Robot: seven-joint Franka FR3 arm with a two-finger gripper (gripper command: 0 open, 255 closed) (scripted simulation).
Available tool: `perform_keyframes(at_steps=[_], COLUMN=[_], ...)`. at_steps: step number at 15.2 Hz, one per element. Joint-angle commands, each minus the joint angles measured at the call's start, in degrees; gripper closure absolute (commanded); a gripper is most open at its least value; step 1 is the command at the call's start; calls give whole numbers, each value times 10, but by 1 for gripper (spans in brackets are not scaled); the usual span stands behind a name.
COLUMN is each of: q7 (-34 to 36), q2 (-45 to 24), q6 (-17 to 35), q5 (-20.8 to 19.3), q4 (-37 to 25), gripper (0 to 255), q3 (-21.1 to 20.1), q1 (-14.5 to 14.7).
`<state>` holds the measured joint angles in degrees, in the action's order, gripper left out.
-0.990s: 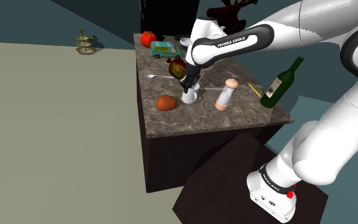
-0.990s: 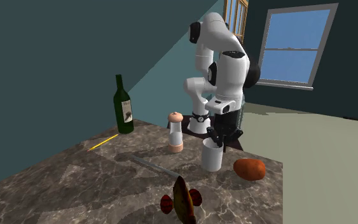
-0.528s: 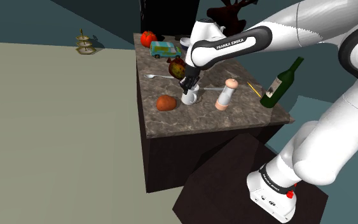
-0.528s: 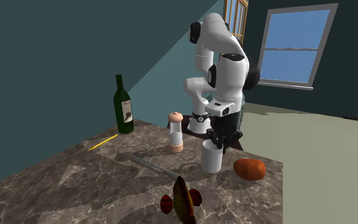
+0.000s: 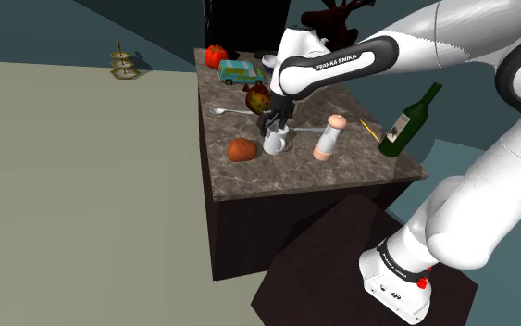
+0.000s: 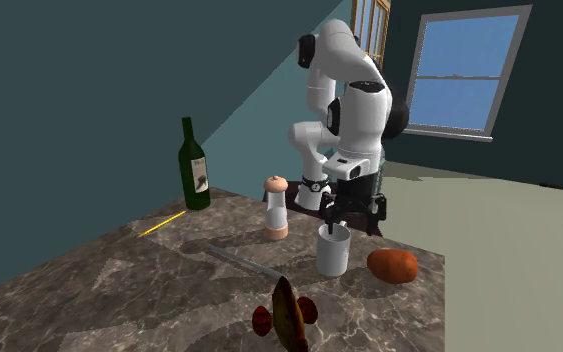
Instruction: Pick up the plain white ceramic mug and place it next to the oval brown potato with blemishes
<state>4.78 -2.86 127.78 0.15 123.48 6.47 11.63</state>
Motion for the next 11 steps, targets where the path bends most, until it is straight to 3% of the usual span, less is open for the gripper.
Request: perform_keyframes(at_steps=[1,3,11], q7=[2,3,3], q2=[14,29,29], q6=[-29,-62,-62], q5=[-2,-4,-4], q4=[-15,-33,-33], gripper=[0,0,0], q3=[0,0,0], q1=[0,1,1])
